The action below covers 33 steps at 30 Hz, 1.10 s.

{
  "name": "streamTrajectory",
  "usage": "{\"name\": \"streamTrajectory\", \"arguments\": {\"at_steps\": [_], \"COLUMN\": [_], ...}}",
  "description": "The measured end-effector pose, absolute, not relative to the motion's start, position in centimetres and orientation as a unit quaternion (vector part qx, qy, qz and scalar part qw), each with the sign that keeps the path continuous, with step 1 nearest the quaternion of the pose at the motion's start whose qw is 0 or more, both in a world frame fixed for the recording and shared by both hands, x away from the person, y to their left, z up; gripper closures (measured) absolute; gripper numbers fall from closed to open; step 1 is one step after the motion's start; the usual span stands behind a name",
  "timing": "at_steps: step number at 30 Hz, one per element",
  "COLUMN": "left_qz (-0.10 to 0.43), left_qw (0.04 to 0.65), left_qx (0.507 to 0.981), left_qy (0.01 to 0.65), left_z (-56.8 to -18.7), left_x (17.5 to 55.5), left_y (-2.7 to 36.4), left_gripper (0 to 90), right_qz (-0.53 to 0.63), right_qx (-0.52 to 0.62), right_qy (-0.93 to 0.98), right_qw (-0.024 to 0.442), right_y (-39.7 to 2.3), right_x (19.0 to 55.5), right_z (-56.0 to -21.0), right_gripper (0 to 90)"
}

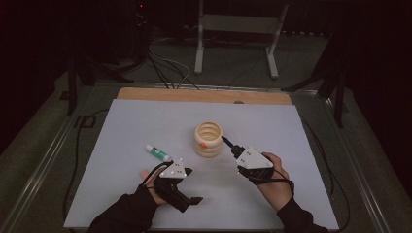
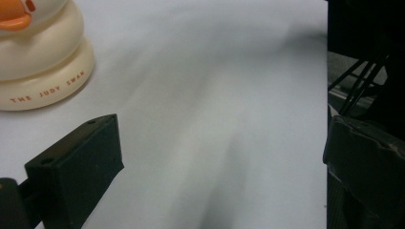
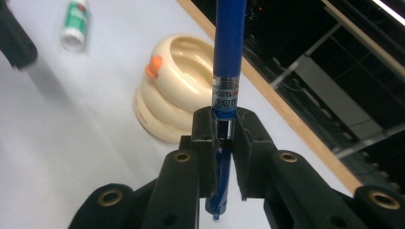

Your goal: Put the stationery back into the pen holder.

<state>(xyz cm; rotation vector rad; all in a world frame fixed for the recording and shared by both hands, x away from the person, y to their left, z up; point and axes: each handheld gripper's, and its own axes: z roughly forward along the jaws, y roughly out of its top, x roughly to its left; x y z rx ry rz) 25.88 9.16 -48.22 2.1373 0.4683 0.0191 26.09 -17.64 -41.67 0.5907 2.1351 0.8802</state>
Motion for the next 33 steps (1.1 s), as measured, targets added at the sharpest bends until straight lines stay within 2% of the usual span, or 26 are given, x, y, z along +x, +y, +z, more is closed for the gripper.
{"name": "streamTrajectory", "arguments": {"at_steps": [15,33], "left_qz": [0.005,0.003], "left_qw": [0.468,0.469], "left_qx": [0.863,0.863], "left_qy": [0.189,0.187], "left_z": [-48.2,-48.2], "left_x": [25.8,25.8], "left_y": [9.3,9.2], "left_gripper": [0.1,0.1], "right_qz": [0.432,0.476], "right_qx": [0.296,0.325], "right_qy": [0.798,0.773], "right_qw": [0.298,0.266], "right_y": [-17.7,-16.6], "right_x": [28.2,30.4], "right_z": [-40.0,-39.0], "right_gripper": [79.2,79.2]}}
